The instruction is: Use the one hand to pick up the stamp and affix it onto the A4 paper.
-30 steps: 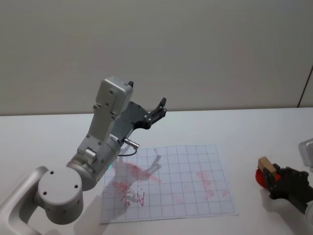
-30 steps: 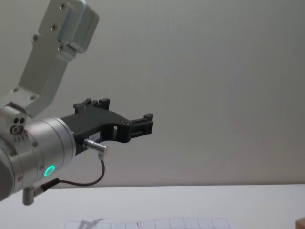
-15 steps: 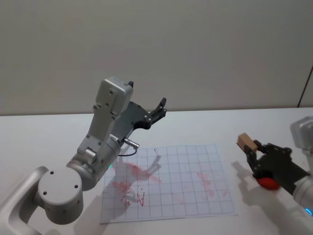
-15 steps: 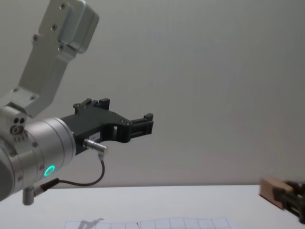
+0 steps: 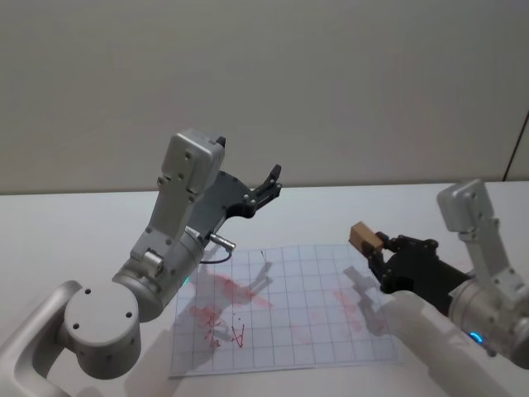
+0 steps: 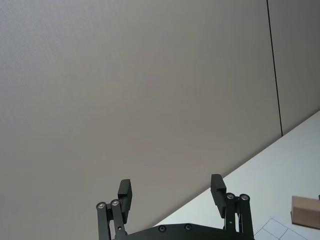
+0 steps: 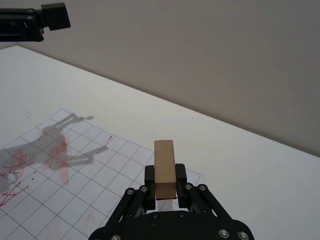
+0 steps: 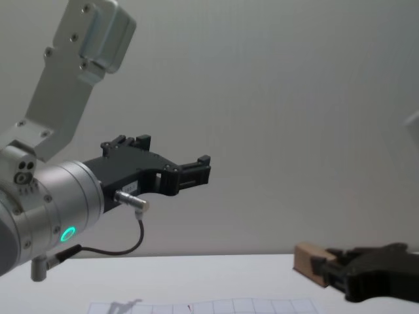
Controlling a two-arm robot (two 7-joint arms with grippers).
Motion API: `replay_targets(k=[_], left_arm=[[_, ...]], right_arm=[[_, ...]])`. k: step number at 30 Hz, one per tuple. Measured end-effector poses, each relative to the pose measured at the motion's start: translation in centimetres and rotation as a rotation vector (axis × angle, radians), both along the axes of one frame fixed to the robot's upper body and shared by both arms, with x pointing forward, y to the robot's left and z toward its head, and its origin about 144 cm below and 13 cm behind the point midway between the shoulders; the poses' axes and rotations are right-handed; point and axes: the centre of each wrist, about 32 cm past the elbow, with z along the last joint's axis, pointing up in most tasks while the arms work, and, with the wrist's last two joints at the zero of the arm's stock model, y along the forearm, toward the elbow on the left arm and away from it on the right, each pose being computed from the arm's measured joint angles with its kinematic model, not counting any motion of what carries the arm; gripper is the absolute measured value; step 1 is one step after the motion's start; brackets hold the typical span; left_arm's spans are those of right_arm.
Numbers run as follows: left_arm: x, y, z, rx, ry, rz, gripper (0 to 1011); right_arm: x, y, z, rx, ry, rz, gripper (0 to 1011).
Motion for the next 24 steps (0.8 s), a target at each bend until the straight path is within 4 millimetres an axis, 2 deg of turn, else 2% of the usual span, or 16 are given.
replay_targets(k=[14, 24], left_arm=[[0.0, 0.0, 0.0, 0.0, 0.0, 0.0, 1001], [0.0, 0.0, 0.0, 0.0, 0.0, 0.0, 1001]], right_arm=[[2.8, 2.5, -2.5, -0.009, 0.164, -0.004, 216], [3.6, 3.4, -3.3, -0.017, 0.202, -0.009, 216]])
